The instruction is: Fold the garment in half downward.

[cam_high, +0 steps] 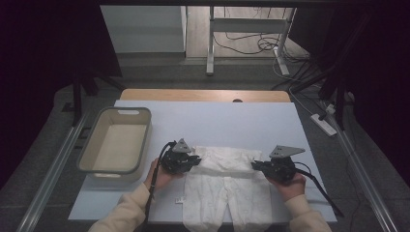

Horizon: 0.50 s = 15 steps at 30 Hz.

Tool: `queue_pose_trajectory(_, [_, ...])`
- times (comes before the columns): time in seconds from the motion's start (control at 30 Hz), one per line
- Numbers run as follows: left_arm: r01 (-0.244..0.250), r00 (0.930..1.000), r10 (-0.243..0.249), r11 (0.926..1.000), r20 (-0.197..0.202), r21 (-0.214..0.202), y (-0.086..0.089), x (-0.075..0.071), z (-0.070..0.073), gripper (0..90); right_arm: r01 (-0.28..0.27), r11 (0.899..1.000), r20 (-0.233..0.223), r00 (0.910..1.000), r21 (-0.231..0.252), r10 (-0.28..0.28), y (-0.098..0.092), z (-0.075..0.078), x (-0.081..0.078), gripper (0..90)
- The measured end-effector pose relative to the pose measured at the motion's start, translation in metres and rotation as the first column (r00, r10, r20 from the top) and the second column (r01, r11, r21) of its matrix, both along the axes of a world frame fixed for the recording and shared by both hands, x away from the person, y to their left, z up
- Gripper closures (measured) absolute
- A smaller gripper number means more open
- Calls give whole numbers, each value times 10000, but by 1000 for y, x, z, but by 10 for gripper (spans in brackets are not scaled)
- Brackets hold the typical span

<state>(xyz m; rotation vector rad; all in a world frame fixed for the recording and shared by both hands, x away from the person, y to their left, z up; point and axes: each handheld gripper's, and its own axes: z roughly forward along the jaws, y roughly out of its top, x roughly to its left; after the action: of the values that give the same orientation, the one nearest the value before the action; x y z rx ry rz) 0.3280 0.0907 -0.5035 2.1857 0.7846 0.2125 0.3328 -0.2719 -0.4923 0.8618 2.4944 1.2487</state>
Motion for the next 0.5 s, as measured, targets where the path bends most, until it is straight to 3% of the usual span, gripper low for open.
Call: queue_pose_trajectory(0.5, [371, 9992, -370, 9993, -172, 94, -3, -21, -6, 794, -190, 9998, -214, 9996, -83, 188, -3, -3, -20, 864])
